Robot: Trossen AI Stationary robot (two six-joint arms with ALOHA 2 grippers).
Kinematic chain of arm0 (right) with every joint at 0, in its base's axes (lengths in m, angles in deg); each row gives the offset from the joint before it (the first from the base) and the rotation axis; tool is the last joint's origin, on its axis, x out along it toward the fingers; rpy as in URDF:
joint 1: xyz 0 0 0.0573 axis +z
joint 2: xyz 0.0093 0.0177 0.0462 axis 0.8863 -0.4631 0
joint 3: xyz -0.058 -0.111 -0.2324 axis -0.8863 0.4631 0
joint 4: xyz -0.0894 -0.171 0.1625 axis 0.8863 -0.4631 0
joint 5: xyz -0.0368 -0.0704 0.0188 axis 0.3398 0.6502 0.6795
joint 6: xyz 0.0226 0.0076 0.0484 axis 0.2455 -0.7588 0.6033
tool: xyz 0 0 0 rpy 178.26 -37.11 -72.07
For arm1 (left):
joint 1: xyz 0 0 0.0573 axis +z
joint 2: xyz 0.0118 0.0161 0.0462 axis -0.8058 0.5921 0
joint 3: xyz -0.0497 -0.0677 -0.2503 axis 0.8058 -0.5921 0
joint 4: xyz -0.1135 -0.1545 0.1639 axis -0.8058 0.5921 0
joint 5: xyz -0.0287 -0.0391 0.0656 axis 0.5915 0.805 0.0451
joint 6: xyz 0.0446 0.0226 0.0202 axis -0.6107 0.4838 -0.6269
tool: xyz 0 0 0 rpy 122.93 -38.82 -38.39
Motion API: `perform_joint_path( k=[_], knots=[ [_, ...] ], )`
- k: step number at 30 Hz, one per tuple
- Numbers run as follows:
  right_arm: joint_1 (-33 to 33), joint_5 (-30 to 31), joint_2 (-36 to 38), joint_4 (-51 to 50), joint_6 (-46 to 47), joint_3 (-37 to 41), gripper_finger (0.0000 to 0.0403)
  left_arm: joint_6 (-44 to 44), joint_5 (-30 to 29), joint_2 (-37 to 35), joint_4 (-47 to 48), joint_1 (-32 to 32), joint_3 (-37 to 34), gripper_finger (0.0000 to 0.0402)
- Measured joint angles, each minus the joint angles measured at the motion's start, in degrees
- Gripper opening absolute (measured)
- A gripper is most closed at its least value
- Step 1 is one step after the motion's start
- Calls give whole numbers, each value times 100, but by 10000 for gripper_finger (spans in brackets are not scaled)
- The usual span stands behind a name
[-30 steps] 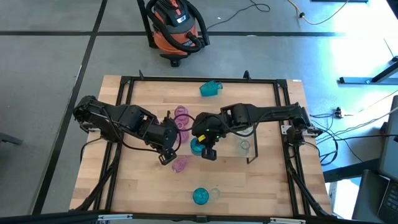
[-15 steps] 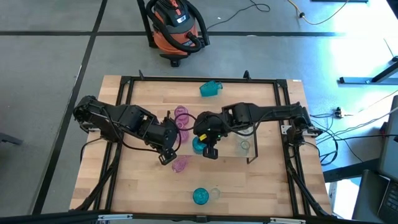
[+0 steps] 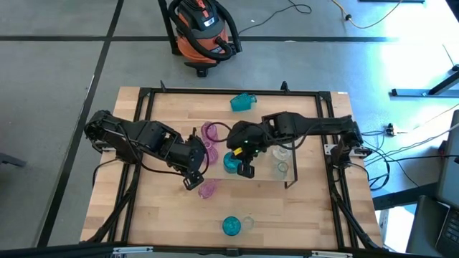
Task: Sort vases onto shelf
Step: Put the blue vase on the shelf aligned with the other blue vase
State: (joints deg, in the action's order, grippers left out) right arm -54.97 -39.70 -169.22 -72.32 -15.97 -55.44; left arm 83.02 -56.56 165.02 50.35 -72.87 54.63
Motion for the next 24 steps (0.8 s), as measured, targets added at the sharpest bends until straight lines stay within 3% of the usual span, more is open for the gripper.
perform_joint_path(
  k=[6, 10, 15, 19, 24],
  knots=[
    [-103, 829, 315, 72, -39, -262, 0, 0, -43, -3, -51, 0, 0, 0],
    [-435, 1058, 594, 48, -221, -590, 0, -32, -90, -222, -543, 4, 0, 0],
    [-1106, 1036, 974, -304, -498, -616, 0, -398, -876, -836, -1870, 78, 2, 0],
    [-1914, 679, 1108, -683, -565, -479, 0, -965, -1673, -1335, -2626, 318, 7, 0],
    [-3075, -310, 1097, -317, -886, -23, 0, -1783, -1693, -1641, -2720, 1187, 11, 0]
  ],
)
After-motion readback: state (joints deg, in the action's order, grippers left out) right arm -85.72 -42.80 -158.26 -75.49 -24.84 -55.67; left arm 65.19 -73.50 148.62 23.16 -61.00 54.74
